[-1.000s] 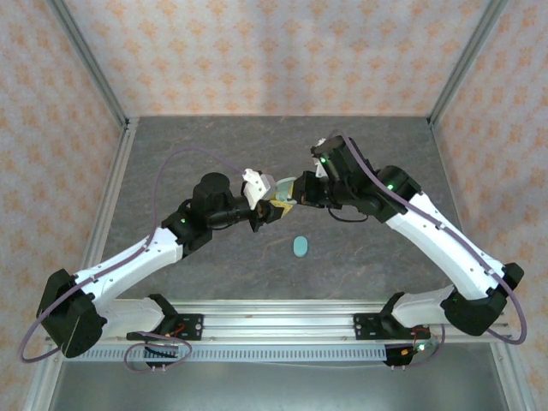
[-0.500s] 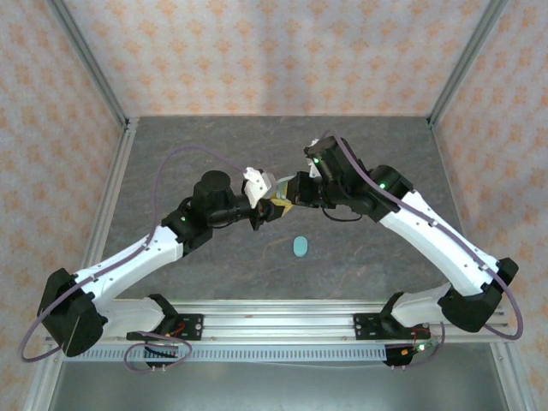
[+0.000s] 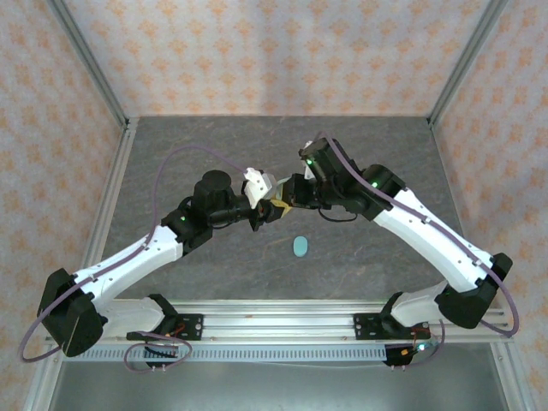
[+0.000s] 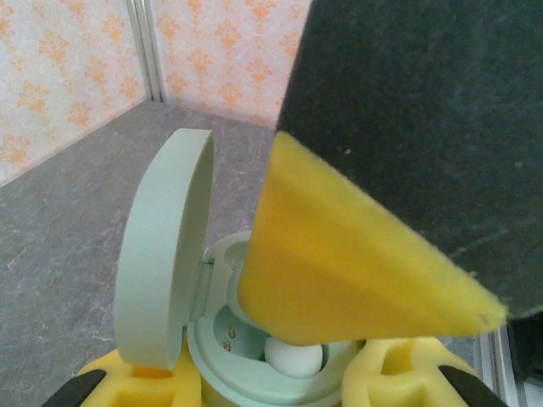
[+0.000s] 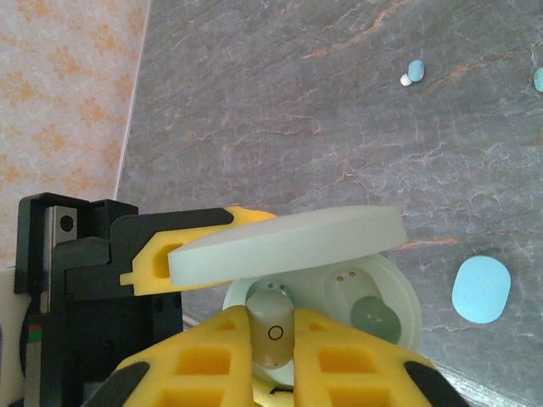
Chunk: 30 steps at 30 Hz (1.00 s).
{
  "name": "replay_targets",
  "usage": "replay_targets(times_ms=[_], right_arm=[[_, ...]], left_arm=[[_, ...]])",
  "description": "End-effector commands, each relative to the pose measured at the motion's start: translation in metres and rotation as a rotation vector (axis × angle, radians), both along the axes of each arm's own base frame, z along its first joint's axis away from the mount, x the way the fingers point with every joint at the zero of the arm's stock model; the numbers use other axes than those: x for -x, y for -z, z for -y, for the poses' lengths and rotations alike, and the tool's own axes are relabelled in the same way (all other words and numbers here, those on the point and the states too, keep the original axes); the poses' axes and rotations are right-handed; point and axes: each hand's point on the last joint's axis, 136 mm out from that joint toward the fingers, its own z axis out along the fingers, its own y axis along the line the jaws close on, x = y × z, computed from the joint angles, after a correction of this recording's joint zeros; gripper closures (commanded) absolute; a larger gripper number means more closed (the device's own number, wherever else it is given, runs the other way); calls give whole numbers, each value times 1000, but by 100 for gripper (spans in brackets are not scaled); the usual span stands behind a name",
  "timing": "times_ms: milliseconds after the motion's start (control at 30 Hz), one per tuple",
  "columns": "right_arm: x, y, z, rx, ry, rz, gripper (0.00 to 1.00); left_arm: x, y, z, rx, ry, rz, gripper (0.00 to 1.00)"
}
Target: Insert the wireless bluetooth earbuds into the charging case
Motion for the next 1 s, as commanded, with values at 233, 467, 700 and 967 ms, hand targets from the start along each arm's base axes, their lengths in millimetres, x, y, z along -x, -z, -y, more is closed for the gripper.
replay_targets(times_ms=[233, 467, 700, 967], right_arm=[[3, -20, 0, -8, -10, 39, 71], [1, -36, 6, -18, 6, 79, 70], [-2, -73, 42, 37, 76, 198, 69], [-36, -33, 107, 220, 208, 90, 66]], left_arm=[[1, -20, 6, 24, 25, 51, 95], [1, -17, 4, 15, 20, 43, 95], [2, -6, -2, -11, -6, 7, 95], [8, 14, -13, -24, -48, -53, 95]])
